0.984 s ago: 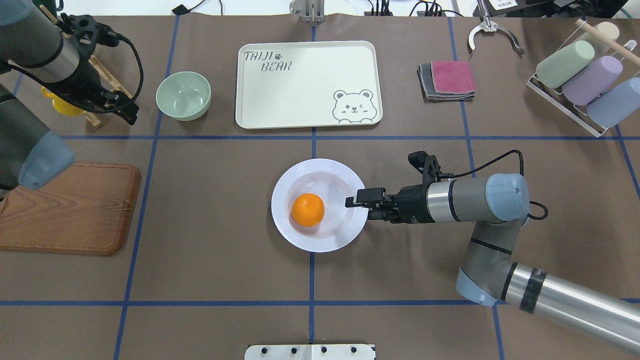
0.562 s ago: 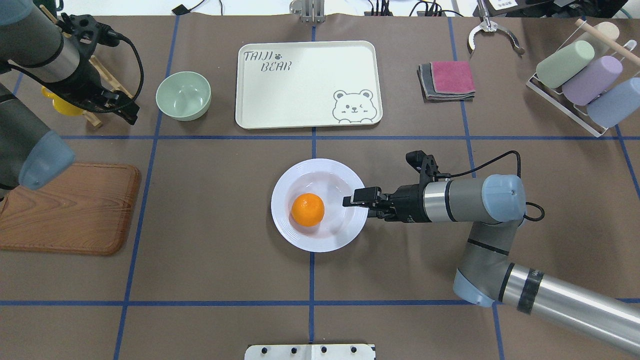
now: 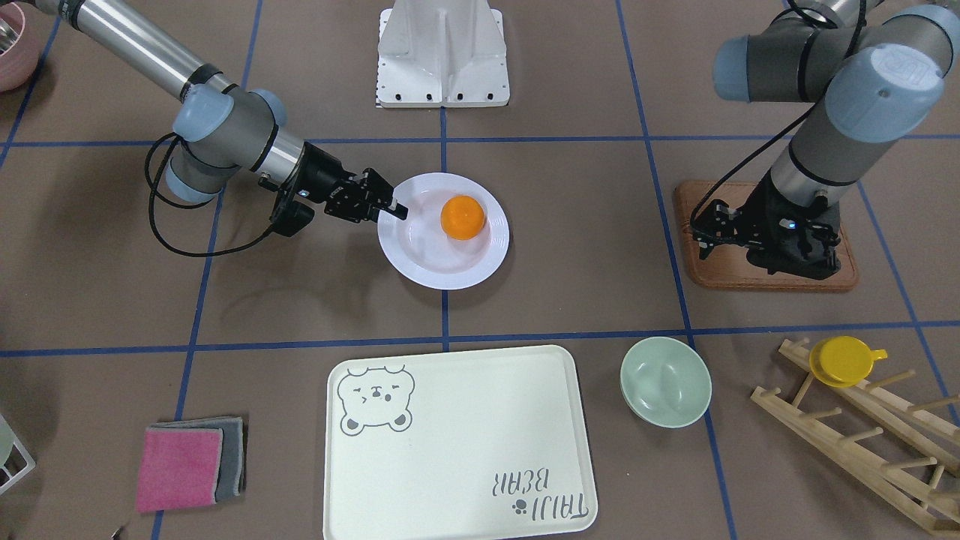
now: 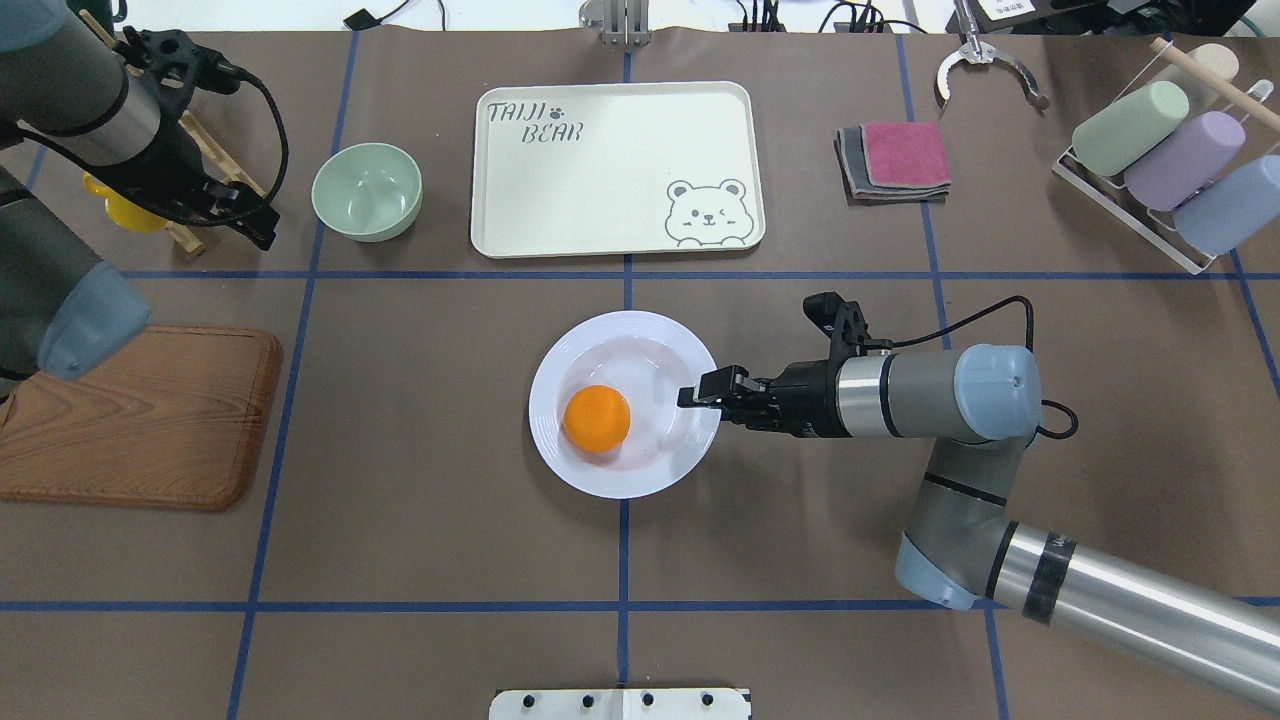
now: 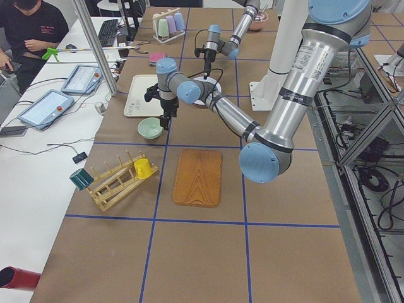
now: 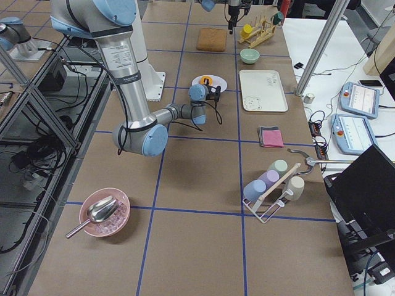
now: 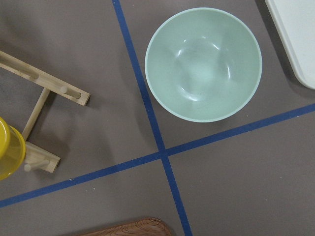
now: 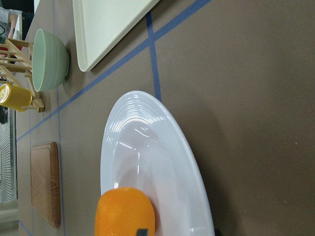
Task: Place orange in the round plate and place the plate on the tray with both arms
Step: 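Grip the white plate rim with the right gripper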
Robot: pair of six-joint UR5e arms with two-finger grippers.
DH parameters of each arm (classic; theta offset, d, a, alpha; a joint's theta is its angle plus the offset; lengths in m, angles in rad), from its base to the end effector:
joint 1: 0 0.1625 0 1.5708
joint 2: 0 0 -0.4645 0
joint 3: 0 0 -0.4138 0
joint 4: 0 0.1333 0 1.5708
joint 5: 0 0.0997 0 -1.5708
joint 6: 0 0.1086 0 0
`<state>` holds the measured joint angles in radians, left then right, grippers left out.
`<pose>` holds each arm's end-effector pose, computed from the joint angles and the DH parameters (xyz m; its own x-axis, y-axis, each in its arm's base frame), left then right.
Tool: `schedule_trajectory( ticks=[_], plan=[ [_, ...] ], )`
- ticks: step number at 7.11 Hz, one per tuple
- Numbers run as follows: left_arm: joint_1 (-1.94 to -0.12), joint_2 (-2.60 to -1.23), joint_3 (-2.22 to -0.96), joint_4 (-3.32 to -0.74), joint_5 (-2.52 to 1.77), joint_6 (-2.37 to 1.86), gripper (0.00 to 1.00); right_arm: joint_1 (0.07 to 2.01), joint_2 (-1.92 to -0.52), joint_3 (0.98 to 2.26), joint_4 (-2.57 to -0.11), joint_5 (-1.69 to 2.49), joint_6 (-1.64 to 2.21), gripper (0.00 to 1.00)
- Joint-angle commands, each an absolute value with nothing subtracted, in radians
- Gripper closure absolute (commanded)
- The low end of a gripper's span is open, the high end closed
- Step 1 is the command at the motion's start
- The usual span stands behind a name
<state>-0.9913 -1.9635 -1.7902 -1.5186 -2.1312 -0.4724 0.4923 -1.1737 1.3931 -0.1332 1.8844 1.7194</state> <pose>0.2926 -0.5851 0.3789 0.7046 0.3008 -0.6427 -0.1610 0.9499 0.2680 -0.5502 -0.4083 0.3926 -0.1015 0.1054 0.9892 -0.1656 0.9787 -0.1212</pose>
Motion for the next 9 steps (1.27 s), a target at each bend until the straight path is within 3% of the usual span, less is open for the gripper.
schedule_trajectory(
  ticks=[1, 5, 9],
  plan=[
    [-0.991, -1.963, -1.790, -1.519, -2.132, -0.472, 0.01, 0.492, -1.170, 1.393, -0.129, 1.881, 1.718, 0.71],
    [-0.991, -1.965, -1.793, -1.519, -2.131, -0.472, 0.01, 0.508, -1.170, 1.414, -0.121, 1.882, 1.720, 0.88],
    [-0.991, -1.971, -1.796, -1.519, -2.131, -0.486, 0.01, 0.511, -1.175, 1.404, 0.032, 1.823, 1.749, 0.91]
  ],
)
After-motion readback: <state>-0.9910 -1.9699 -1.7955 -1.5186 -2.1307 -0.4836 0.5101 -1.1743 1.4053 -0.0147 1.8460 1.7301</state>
